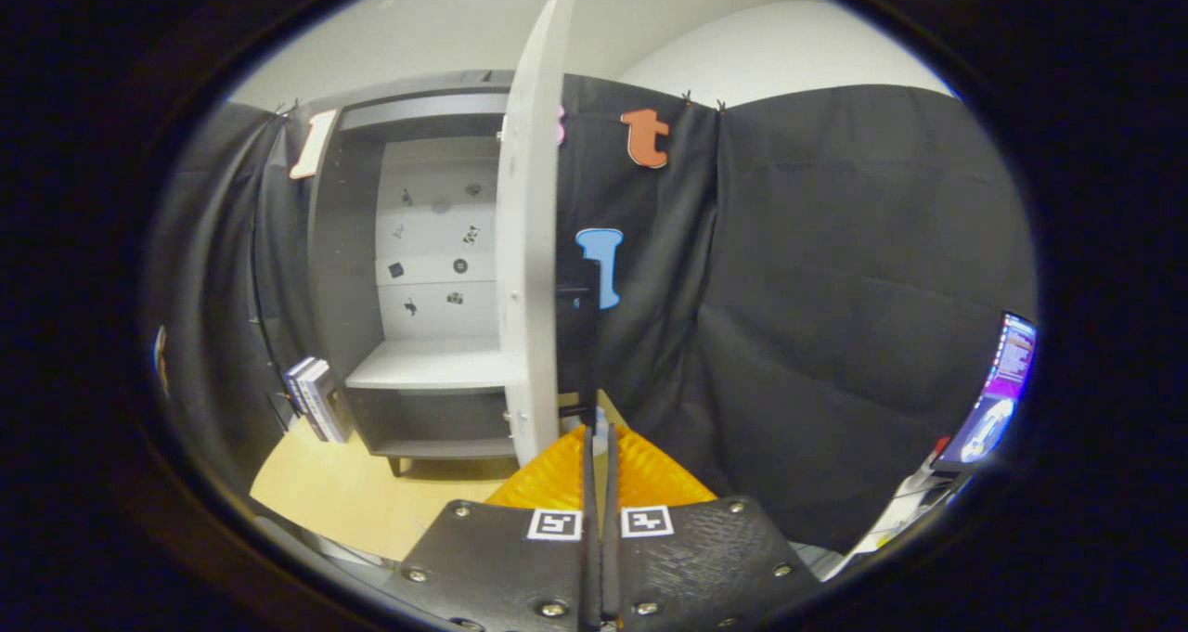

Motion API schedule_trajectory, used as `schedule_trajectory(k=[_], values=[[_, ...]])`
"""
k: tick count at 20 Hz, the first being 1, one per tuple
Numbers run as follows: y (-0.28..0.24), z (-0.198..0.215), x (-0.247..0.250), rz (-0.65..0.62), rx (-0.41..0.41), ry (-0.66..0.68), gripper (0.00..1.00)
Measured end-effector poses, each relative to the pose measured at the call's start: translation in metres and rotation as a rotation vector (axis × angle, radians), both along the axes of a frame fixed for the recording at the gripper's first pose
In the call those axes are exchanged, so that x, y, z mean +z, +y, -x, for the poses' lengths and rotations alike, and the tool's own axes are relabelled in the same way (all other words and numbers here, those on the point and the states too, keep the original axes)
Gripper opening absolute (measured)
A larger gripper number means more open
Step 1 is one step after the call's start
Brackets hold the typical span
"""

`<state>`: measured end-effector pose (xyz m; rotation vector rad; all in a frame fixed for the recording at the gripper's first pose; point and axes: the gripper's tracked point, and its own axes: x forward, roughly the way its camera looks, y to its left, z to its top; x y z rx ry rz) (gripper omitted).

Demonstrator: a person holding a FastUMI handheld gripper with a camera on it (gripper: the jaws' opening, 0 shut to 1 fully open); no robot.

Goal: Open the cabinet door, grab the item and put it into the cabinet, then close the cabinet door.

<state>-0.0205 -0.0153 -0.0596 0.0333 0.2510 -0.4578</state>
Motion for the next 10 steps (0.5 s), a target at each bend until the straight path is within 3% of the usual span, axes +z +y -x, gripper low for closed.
schedule_trajectory(k=[5, 10], values=[[0.062, -0.012, -0.001, 0.011, 0.112, -0.018, 0.01], [0.138, -0.05, -0.03, -0.031, 0.241, 0.005, 0.01]])
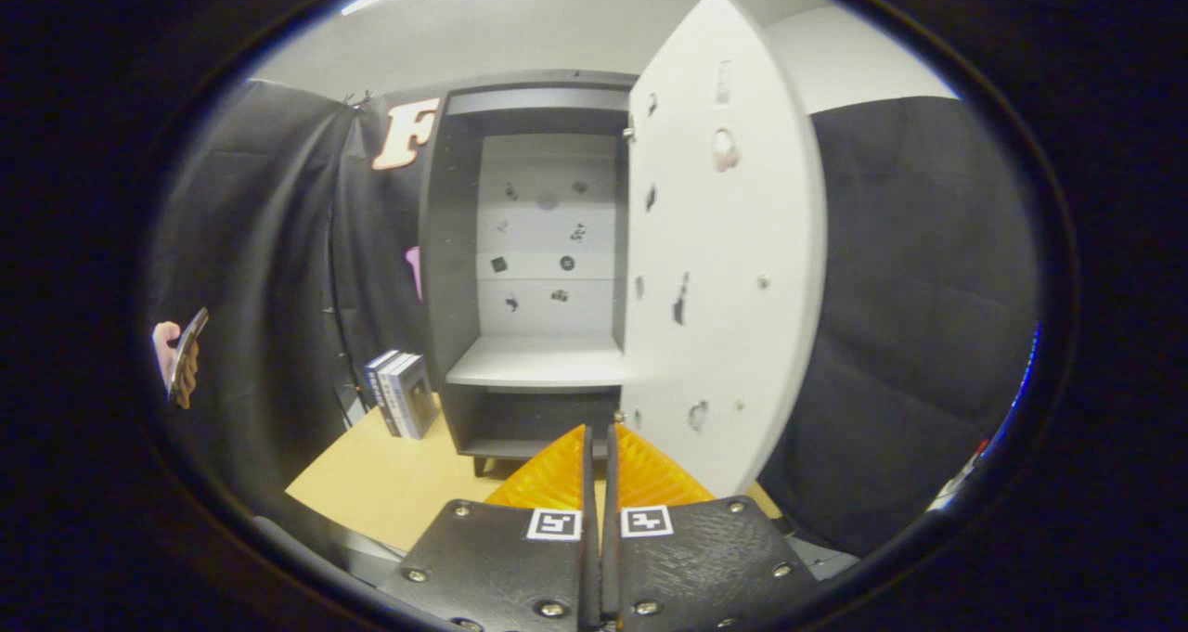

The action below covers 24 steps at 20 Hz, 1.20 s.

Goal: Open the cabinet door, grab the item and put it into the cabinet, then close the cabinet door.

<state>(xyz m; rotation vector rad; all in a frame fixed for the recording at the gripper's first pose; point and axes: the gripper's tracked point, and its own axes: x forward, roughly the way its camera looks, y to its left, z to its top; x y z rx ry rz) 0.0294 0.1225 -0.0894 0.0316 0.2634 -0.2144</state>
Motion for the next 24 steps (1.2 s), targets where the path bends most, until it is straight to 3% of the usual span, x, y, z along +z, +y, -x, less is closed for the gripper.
schedule_trajectory(k=[8, 10, 13, 18, 24], values=[[0.082, -0.059, -0.117, -0.04, 0.212, 0.17, 0.02], [0.086, -0.073, -0.161, -0.045, 0.237, 0.237, 0.07], [0.094, -0.085, -0.218, -0.044, 0.286, 0.337, 0.23], [0.096, -0.088, -0.314, 0.025, 0.391, 0.533, 0.26], [0.1, -0.089, -0.372, 0.045, 0.481, 0.655, 0.25]])
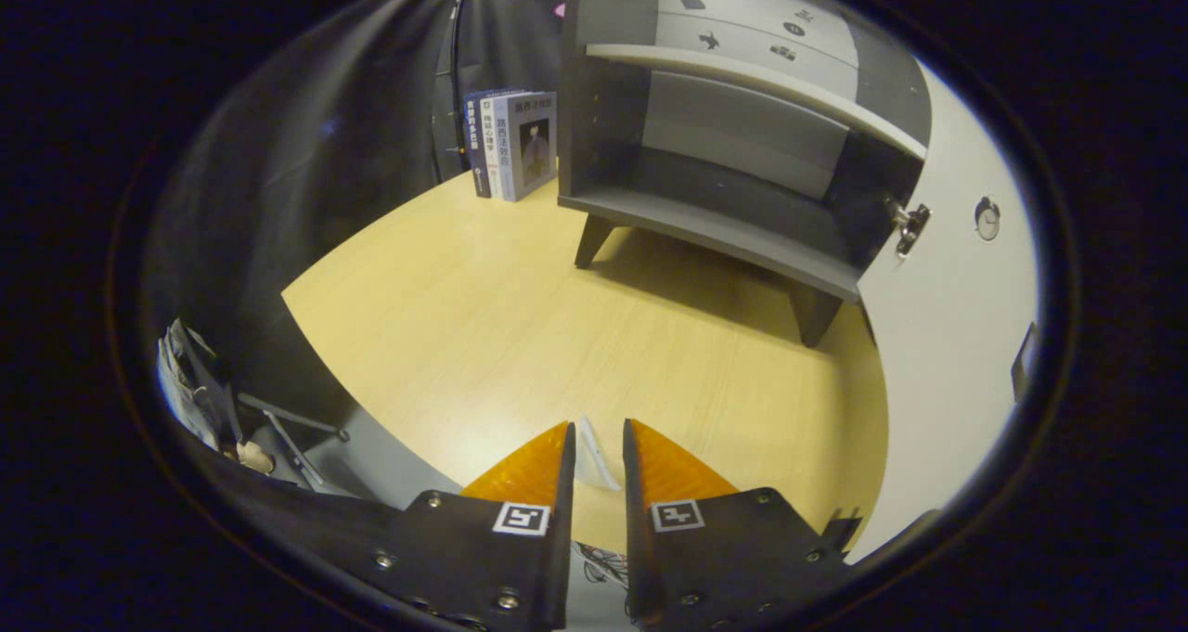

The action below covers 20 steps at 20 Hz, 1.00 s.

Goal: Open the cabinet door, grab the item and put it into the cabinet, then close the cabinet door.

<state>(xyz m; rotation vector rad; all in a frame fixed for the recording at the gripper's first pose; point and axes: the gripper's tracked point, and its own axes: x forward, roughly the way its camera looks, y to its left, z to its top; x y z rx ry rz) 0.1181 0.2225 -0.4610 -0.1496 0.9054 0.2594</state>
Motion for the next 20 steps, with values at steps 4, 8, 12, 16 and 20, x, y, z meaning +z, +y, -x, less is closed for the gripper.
schedule_trajectory(k=[4, 8, 12, 16, 20], values=[[-0.009, -0.008, -0.009, 0.022, -0.019, 0.009, 0.26], [-0.015, -0.01, -0.012, -0.001, -0.072, 0.03, 0.01], [-0.025, -0.024, 0.034, -0.026, -0.133, -0.018, 0.01], [-0.031, -0.062, 0.125, -0.08, -0.208, -0.097, 0.01], [-0.044, -0.112, 0.221, -0.082, -0.23, -0.226, 0.01]])
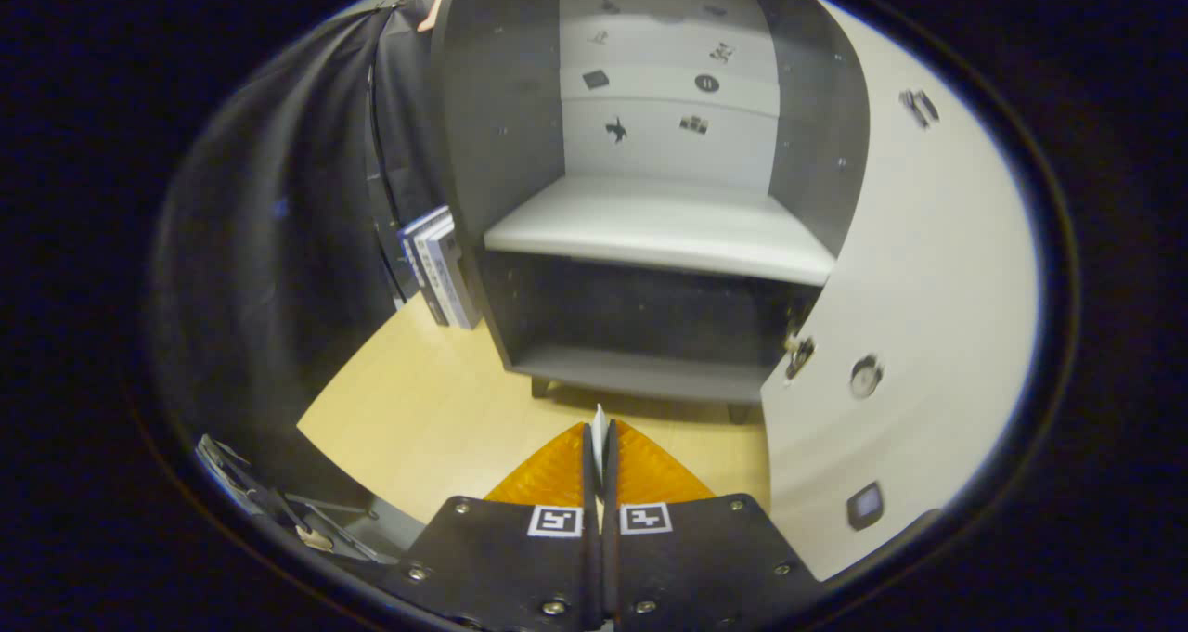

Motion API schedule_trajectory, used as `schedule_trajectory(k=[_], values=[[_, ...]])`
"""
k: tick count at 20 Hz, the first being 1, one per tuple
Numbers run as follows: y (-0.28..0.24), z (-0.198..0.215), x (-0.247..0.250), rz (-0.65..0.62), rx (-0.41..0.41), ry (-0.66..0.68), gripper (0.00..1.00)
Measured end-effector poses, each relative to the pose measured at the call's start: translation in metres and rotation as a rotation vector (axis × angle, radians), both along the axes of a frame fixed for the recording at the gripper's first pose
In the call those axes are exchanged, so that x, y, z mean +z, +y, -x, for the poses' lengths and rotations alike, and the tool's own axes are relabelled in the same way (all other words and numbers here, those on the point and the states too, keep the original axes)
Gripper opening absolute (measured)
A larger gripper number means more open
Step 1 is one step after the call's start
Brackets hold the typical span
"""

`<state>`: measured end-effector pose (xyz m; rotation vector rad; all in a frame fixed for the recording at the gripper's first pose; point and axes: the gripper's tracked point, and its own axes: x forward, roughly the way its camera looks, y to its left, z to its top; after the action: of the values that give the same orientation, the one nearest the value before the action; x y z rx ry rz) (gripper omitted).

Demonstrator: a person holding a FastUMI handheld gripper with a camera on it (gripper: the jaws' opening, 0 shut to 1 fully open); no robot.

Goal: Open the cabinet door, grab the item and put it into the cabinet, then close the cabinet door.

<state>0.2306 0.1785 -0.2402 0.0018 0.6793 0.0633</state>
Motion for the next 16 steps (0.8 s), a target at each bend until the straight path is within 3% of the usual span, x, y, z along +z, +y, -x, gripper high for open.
schedule_trajectory(k=[3, 6, 16], values=[[-0.008, -0.038, 0.057, -0.015, -0.007, -0.09, 0.0], [-0.02, -0.074, 0.084, -0.015, -0.028, -0.125, 0.01], [-0.034, -0.175, 0.079, -0.053, -0.083, -0.045, 0.01]])
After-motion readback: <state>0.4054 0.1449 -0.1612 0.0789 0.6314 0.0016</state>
